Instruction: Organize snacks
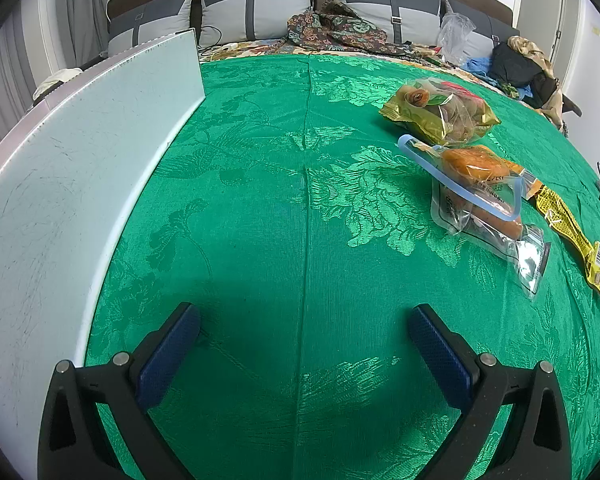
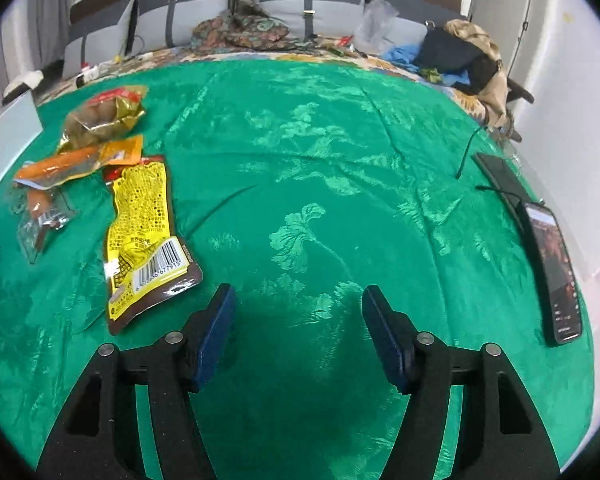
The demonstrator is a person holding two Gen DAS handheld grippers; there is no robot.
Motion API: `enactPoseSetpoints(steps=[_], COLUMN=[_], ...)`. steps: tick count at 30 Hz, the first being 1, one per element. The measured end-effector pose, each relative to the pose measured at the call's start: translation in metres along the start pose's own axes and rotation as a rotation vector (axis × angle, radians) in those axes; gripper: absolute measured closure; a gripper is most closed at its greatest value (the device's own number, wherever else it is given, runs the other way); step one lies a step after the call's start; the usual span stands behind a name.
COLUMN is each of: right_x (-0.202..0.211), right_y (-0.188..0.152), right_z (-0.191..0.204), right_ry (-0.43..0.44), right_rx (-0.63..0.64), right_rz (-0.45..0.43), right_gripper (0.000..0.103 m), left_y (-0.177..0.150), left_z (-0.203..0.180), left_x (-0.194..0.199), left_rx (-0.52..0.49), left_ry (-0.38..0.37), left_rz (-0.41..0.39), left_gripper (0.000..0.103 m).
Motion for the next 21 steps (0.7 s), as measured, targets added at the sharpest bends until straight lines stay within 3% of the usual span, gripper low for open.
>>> enactPoseSetpoints(steps=[7,21], right_x=[-0.0138,-0.0127], right_y=[-0.0018,-0.0015], right_z=[-0.0066,-0.0031], right_ry=[0.039,0.033], right_rx=[-0.083,-0.075], right_rz=[-0.001,0.002], right_gripper=[0.020,0.019], left_y=[0.0003,0.0003], left_z=[0.0003,0.0000], left_x=[-0.0002,-0.0003], left_rx=[0.000,-0.001], left_ry=[0.000,-0.001], left_rz=[0.000,-0.001], left_gripper=[0.000,0.000])
Point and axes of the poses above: each gripper's, at about its wrist camera, not at the fingertips, and x roughly against the way its jaws point, z to its left, y to its top, the point moved 4 cm from there along -x, roughly the way its jaws point, and after that the axes turned 4 degrees about x, right-handed, at the moved point
